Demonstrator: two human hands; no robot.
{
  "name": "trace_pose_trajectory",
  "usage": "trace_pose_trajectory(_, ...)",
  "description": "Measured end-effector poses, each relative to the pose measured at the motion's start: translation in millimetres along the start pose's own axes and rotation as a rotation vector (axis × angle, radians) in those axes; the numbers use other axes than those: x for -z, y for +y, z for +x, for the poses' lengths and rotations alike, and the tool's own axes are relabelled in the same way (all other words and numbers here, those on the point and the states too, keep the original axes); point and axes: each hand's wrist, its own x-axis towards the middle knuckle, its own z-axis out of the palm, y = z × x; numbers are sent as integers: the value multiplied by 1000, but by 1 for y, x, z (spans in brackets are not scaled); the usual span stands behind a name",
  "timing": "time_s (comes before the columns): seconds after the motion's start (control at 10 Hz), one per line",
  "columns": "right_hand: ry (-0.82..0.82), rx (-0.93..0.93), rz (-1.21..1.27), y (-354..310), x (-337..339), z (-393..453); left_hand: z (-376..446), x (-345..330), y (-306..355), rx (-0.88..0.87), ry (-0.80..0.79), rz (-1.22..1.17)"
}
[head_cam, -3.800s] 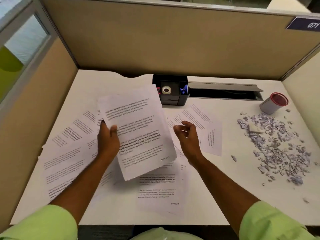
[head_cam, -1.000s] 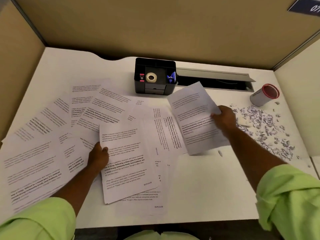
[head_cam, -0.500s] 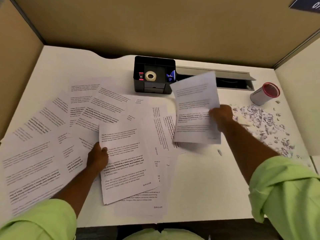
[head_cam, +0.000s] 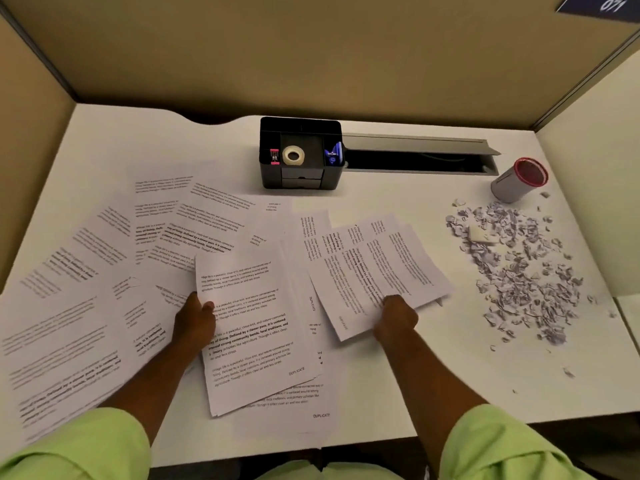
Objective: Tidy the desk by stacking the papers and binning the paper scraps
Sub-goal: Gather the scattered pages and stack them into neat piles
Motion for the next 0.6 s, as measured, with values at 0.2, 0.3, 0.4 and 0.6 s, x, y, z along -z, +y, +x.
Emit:
trace_pose_trajectory(0.2, -42, 46, -148, -25, -16, -3, 4, 0, -5, -15, -3, -4)
trace_pose_trajectory(0.3, -65, 62, -296, -40, -24, -15, 6, 0, -7, -8, -13, -12)
trace_pose_trajectory(0.4, -93, 35, -307, -50, -35, -11, 9, 0, -7, -2, -20, -7)
trace_pose_trajectory(0.6, -34, -158, -183, -73, -50, -7, 14, -2, -10, 10, -21, -9)
